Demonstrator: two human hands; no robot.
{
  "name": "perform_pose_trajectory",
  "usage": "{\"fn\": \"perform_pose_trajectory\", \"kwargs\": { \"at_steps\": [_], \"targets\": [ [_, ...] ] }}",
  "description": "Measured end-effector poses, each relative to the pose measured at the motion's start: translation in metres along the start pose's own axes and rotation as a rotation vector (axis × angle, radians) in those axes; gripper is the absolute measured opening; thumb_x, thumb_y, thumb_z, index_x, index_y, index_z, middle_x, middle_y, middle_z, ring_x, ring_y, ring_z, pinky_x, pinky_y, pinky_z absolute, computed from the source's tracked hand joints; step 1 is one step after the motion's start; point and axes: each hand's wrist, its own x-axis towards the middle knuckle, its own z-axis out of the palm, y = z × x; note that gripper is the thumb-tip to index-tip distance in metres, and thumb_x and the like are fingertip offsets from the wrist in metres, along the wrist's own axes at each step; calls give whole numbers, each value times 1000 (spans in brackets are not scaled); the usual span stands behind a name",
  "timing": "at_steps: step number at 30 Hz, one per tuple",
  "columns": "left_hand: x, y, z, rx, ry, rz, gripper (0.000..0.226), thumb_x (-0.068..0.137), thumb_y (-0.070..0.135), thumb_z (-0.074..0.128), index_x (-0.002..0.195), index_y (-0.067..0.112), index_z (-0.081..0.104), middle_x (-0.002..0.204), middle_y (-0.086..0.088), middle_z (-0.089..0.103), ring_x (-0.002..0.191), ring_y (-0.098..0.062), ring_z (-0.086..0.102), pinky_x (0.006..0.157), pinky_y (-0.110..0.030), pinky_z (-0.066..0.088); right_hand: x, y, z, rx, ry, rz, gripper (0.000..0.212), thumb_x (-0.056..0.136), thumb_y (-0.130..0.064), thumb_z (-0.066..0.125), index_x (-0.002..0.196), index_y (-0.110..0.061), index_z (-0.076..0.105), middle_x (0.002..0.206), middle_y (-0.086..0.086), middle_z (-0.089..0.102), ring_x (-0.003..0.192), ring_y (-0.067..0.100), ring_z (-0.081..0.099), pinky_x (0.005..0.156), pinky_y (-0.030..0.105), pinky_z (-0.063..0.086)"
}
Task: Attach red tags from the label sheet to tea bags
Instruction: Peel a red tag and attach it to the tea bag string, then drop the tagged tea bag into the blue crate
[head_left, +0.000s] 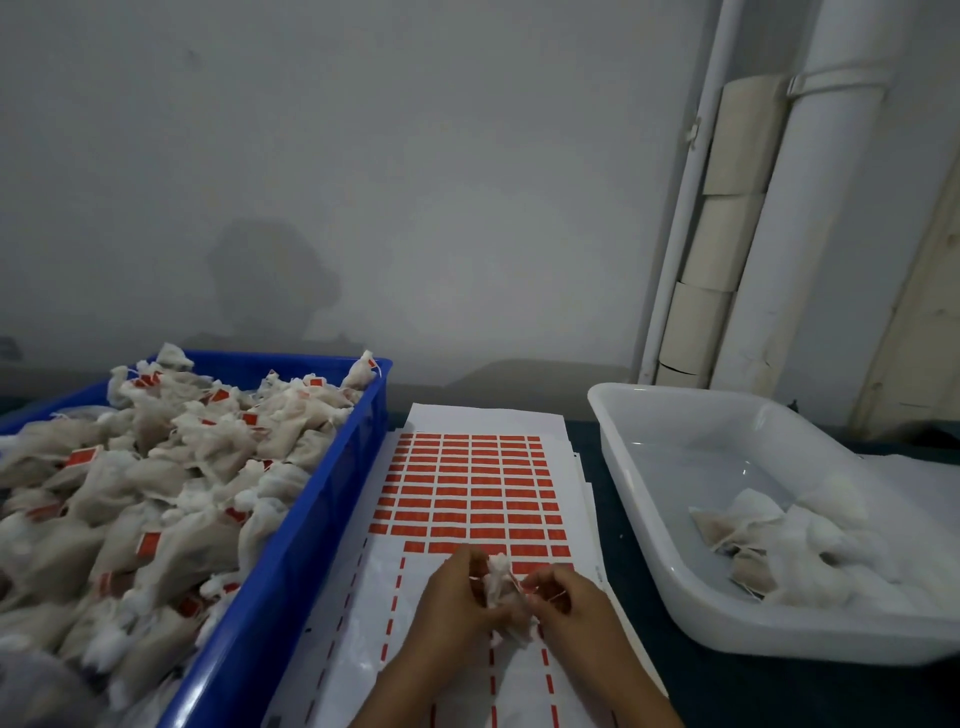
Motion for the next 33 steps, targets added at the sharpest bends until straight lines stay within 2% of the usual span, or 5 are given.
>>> {"fn": "perform_pose_trajectory", "kwargs": {
  "at_steps": [5,9,19,23,33],
  "targets": [
    [-7,5,5,106,72,-109,30,83,26,67,110,17,61,110,2,65,89,-8,60,88,-16,47,-10,-4,8,97,-41,20,19,75,-37,71,89,-31,58,91,-11,66,80,9,65,73,22,53],
    [-11,16,1,60,178,-155,18,87,25,61,102,15,63,104,-1,67,87,-10,61,83,-15,47,-9,-13,15,74,70,9,30,74,-49,67,92,-27,57,92,-12,63,82,9,62,72,24,54],
    [-9,72,-110,300,419,-10,11,87,27,61,88,17,57,80,2,62,68,-6,58,61,-15,44,2,-106,55,393,172,-297,16,77,-31,71,86,-32,57,87,-17,63,80,5,62,57,9,46],
    [-9,75,-181,336,413,-21,10,82,17,66,78,14,58,75,-2,63,66,-9,60,57,-17,44,9,-145,91,432,9,-398,16,84,-16,63,96,-26,60,96,-12,65,90,4,62,77,19,54],
    [5,-2,-253,323,492,-155,5,83,10,63,78,9,62,75,-9,67,70,-20,66,69,-35,57,37,-178,157,-27,-214,-542,32,88,-12,46,116,-24,57,124,2,53,120,19,42,105,46,32]
  ]
}}
